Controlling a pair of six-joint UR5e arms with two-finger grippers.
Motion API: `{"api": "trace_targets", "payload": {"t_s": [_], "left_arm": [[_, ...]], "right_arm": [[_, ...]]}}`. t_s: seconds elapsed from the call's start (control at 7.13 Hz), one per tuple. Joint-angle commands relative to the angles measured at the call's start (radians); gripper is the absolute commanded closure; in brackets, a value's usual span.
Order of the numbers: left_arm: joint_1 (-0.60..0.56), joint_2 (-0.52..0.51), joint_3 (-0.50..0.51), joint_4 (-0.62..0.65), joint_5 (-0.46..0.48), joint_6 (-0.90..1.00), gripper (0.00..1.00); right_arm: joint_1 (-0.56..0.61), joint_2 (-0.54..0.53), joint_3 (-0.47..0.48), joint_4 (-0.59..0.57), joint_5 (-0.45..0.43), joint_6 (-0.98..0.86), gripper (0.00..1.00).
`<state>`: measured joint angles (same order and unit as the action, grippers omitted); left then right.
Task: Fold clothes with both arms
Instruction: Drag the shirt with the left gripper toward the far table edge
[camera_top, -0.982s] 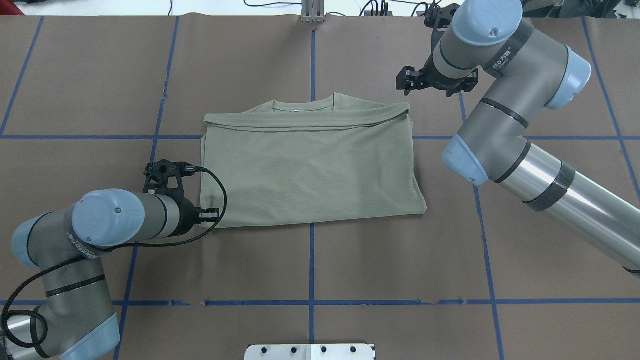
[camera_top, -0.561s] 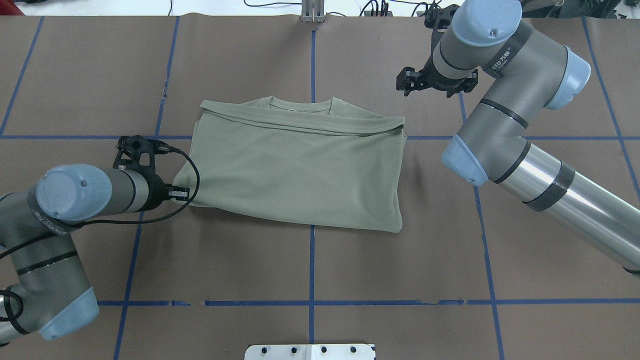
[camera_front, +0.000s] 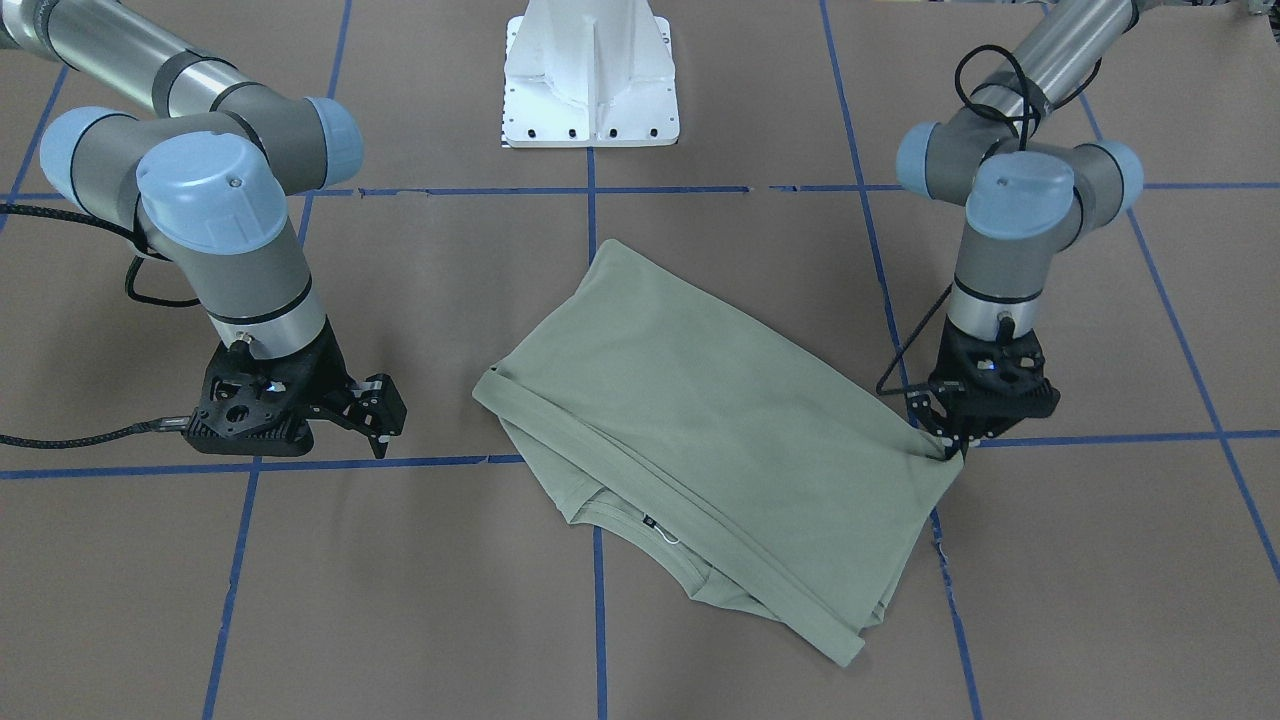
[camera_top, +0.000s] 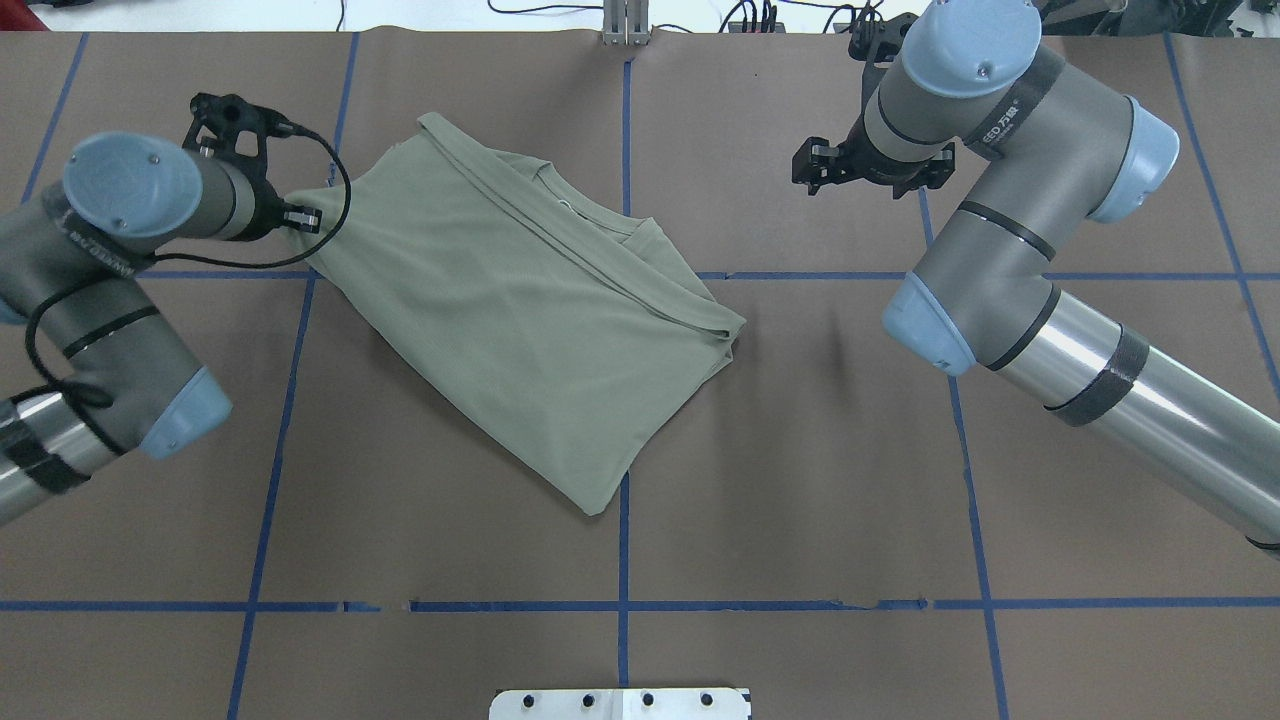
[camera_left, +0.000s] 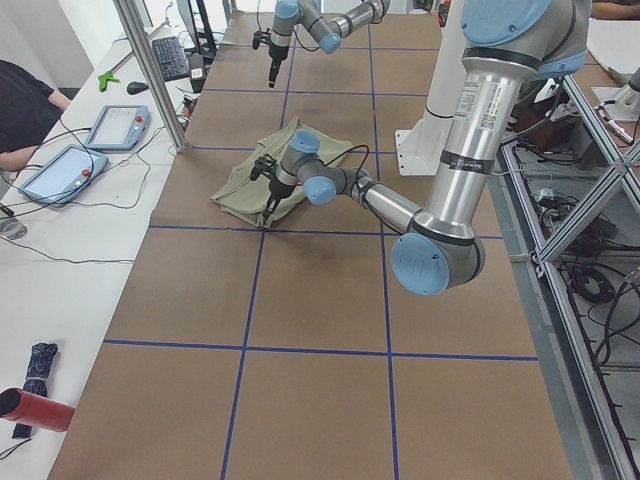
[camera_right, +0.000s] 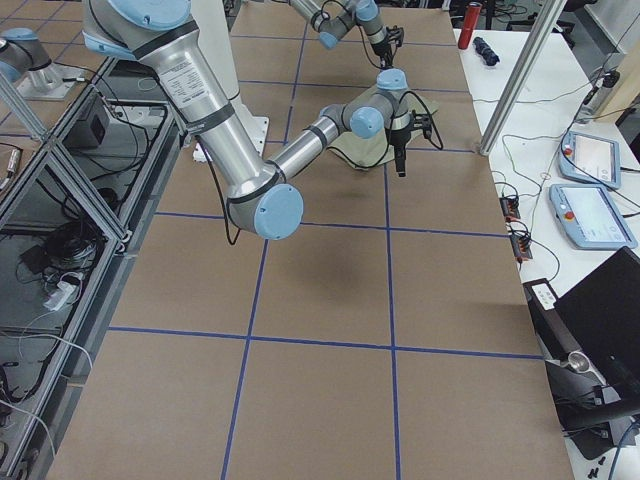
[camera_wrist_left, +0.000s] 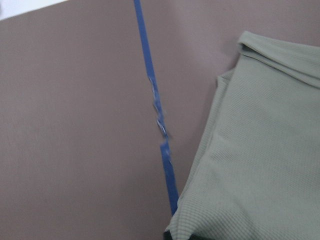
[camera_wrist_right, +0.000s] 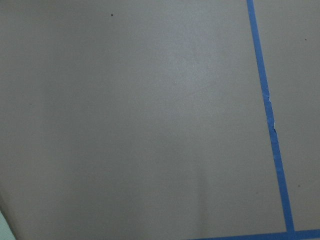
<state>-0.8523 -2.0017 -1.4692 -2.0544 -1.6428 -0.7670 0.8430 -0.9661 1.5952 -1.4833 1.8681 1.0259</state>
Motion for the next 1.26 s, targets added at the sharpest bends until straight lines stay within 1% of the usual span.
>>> {"api": "trace_targets", "payload": {"t_s": [0.0,0.14,0.28,0.42,0.56,0.7,0.84,0.98,1.12], "left_arm": [[-0.086,-0.222,0.436,-0.263,0.001,0.099,1.00],[-0.109,-0.273,0.523,-0.295,0.003,0.144,1.00],[-0.119,-0.272,0.524,-0.299,0.001,0.155,1.00],[-0.120,-0.264,0.520,-0.317,-0.003,0.156,0.01],[-0.134,-0.264,0.508,-0.340,-0.050,0.155,0.00],[-0.187,-0.256,0.479,-0.340,-0.209,0.156,0.00],[-0.192,-0.180,0.377,-0.342,-0.257,0.156,0.00],[-0.192,-0.111,0.278,-0.342,-0.262,0.147,0.00],[-0.185,-0.085,0.229,-0.342,-0.262,0.141,0.00]], "right_arm": [[-0.002,-0.002,0.002,0.000,-0.004,0.003,0.00],[-0.005,0.000,0.003,0.000,-0.004,0.013,0.00],[-0.012,0.003,0.003,0.000,-0.004,0.029,0.00],[-0.036,0.018,0.000,0.002,-0.006,0.046,0.00],[-0.060,0.049,-0.023,0.056,-0.012,0.065,0.00],[-0.085,0.110,-0.120,0.155,-0.039,0.118,0.00],[-0.128,0.253,-0.279,0.181,-0.112,0.248,0.00],[-0.166,0.347,-0.379,0.184,-0.165,0.299,0.07],[-0.194,0.368,-0.400,0.196,-0.203,0.328,0.22]]}}
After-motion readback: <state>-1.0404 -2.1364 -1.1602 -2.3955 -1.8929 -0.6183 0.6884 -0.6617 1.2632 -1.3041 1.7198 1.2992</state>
